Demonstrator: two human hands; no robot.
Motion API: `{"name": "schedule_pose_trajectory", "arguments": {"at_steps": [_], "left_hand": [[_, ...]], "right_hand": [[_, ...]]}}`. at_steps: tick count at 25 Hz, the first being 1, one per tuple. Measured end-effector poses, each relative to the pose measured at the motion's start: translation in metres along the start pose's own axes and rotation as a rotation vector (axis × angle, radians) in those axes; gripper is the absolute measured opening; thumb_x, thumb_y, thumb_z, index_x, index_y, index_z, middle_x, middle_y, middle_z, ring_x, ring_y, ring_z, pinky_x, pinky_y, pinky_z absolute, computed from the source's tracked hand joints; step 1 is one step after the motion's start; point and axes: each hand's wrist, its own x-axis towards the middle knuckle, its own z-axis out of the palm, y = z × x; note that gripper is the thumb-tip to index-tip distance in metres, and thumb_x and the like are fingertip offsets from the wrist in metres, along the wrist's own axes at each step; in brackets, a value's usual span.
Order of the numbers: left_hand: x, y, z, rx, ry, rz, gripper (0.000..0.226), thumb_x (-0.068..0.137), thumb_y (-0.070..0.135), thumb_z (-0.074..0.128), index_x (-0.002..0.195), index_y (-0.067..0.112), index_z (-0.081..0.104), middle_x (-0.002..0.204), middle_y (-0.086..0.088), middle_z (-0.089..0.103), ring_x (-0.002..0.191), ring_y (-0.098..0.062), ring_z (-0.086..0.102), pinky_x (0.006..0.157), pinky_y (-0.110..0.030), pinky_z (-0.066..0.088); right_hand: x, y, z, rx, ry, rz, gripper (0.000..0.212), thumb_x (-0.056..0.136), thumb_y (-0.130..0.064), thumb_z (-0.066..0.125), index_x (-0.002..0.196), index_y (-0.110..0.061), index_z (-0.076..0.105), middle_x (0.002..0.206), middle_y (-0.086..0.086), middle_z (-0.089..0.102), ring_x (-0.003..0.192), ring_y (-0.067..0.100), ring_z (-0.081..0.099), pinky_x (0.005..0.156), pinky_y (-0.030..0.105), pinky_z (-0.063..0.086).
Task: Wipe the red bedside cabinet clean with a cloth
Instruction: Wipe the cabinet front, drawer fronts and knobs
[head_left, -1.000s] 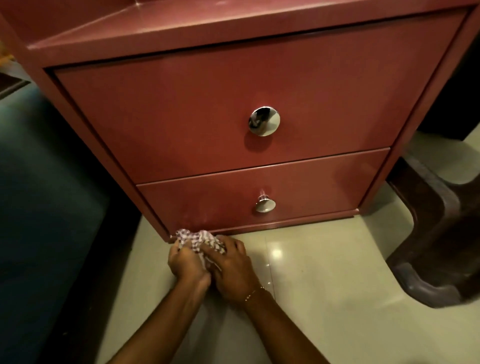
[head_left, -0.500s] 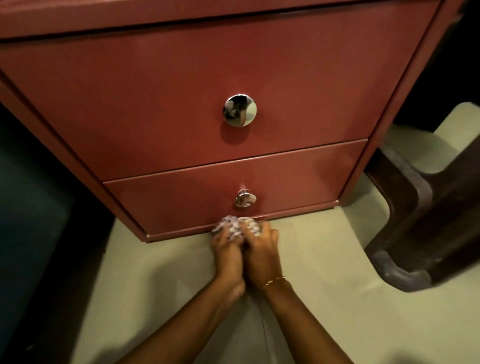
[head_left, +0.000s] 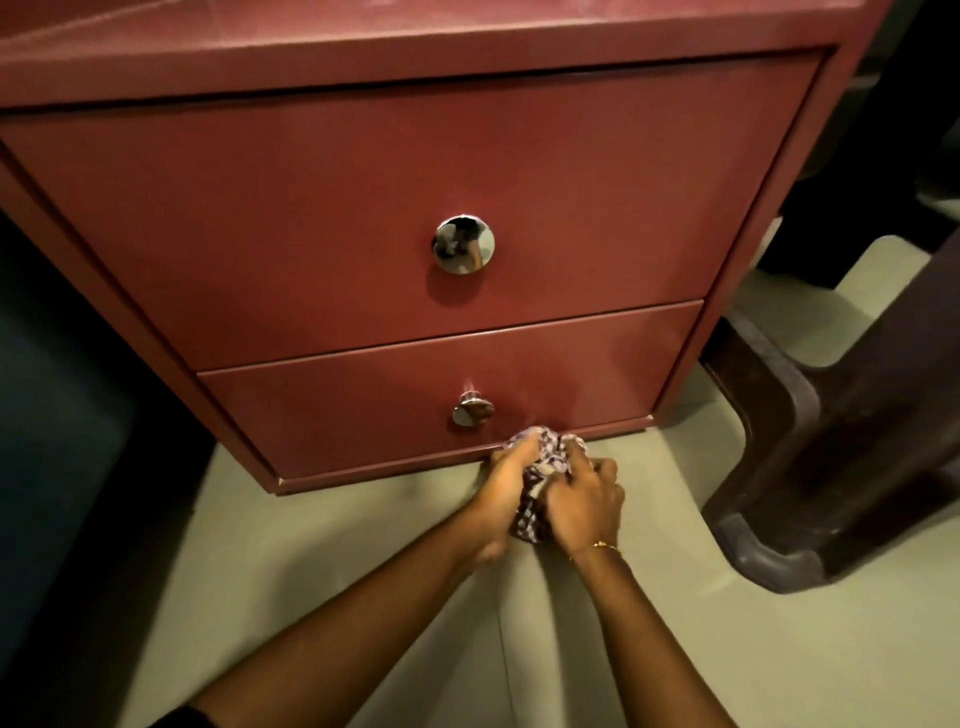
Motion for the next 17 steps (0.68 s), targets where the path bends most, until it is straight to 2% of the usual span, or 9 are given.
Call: {"name": "schedule_pose_trajectory", "arguments": {"at_steps": [2, 3, 4, 5, 8, 10, 12, 15, 17], "left_hand": [[-0.009, 0.003, -0.015, -0.100, -0.002, -0.012, 0.040, 0.096, 0.045, 0.034, 0.096, 0.019, 0.064, 0.065, 0.011, 0.072, 0.063, -0.002, 0.068, 0.058, -0.019, 0.051], [-0.014, 0.004, -0.025, -0.168, 0.033, -0.015, 0.046, 0.095, 0.048, 0.033, 0.098, 0.016, 0.066, 0.070, 0.003, 0.074, 0.066, -0.009, 0.069, 0.062, -0.023, 0.050], [-0.017, 0.004, -0.039, -0.205, 0.105, -0.005, 0.048, 0.094, 0.047, 0.033, 0.100, 0.013, 0.066, 0.075, -0.002, 0.073, 0.070, -0.013, 0.068, 0.064, -0.025, 0.048], [-0.019, 0.004, -0.051, -0.185, 0.189, 0.035, 0.048, 0.095, 0.044, 0.033, 0.104, 0.010, 0.066, 0.081, -0.005, 0.071, 0.074, -0.014, 0.065, 0.063, -0.025, 0.048], [-0.024, 0.015, -0.068, 0.012, 0.338, 0.232, 0.038, 0.097, 0.029, 0.035, 0.116, 0.006, 0.059, 0.097, -0.010, 0.067, 0.076, -0.011, 0.058, 0.057, -0.017, 0.046], [-0.023, 0.024, -0.060, 0.049, 0.326, 0.301, 0.037, 0.098, 0.029, 0.033, 0.116, 0.006, 0.056, 0.098, -0.011, 0.066, 0.074, -0.013, 0.058, 0.059, -0.020, 0.043], [-0.024, 0.032, -0.046, -0.014, 0.258, 0.292, 0.039, 0.099, 0.036, 0.027, 0.115, 0.010, 0.052, 0.101, -0.009, 0.063, 0.083, -0.016, 0.059, 0.068, -0.024, 0.042], [-0.026, 0.034, -0.040, -0.079, 0.205, 0.258, 0.054, 0.096, 0.050, 0.017, 0.120, 0.014, 0.051, 0.116, -0.007, 0.057, 0.109, -0.021, 0.053, 0.088, -0.033, 0.043], [-0.027, 0.035, -0.045, -0.116, 0.198, 0.256, 0.062, 0.094, 0.056, 0.012, 0.118, 0.014, 0.051, 0.121, -0.006, 0.054, 0.116, -0.022, 0.049, 0.099, -0.039, 0.038]], "right_hand": [[-0.014, -0.011, 0.012, 0.077, -0.058, -0.140, 0.060, 0.083, -0.049, 0.046, 0.137, -0.022, 0.044, 0.137, 0.012, 0.038, 0.121, 0.035, 0.040, 0.103, 0.036, 0.034], [-0.023, -0.020, 0.022, 0.045, -0.088, -0.195, 0.073, 0.076, -0.064, 0.039, 0.136, -0.022, 0.043, 0.139, 0.009, 0.036, 0.121, 0.033, 0.040, 0.100, 0.036, 0.037], [-0.030, -0.030, 0.031, -0.040, -0.117, -0.242, 0.079, 0.073, -0.070, 0.033, 0.135, -0.023, 0.042, 0.139, 0.007, 0.035, 0.120, 0.031, 0.039, 0.096, 0.037, 0.040], [-0.034, -0.039, 0.039, -0.142, -0.122, -0.254, 0.073, 0.078, -0.069, 0.033, 0.134, -0.022, 0.041, 0.139, 0.007, 0.035, 0.120, 0.030, 0.039, 0.093, 0.037, 0.041], [-0.019, -0.053, 0.040, -0.271, -0.089, -0.217, 0.042, 0.094, -0.043, 0.041, 0.128, -0.019, 0.043, 0.133, 0.010, 0.038, 0.118, 0.032, 0.040, 0.092, 0.041, 0.040], [-0.004, -0.044, 0.033, -0.282, -0.039, -0.153, 0.035, 0.096, -0.037, 0.042, 0.126, -0.018, 0.044, 0.133, 0.011, 0.038, 0.118, 0.033, 0.040, 0.091, 0.042, 0.040], [0.010, -0.028, 0.021, -0.247, 0.027, -0.032, 0.033, 0.097, -0.035, 0.042, 0.124, -0.016, 0.045, 0.132, 0.013, 0.039, 0.117, 0.035, 0.041, 0.090, 0.043, 0.040], [0.036, 0.000, -0.008, 0.063, 0.149, 0.287, 0.039, 0.098, -0.031, 0.039, 0.129, -0.007, 0.043, 0.134, 0.022, 0.041, 0.119, 0.041, 0.044, 0.094, 0.044, 0.040], [0.039, 0.008, -0.018, 0.346, 0.257, 0.342, 0.041, 0.098, -0.029, 0.041, 0.126, 0.001, 0.044, 0.131, 0.027, 0.045, 0.118, 0.042, 0.047, 0.095, 0.041, 0.039]]}}
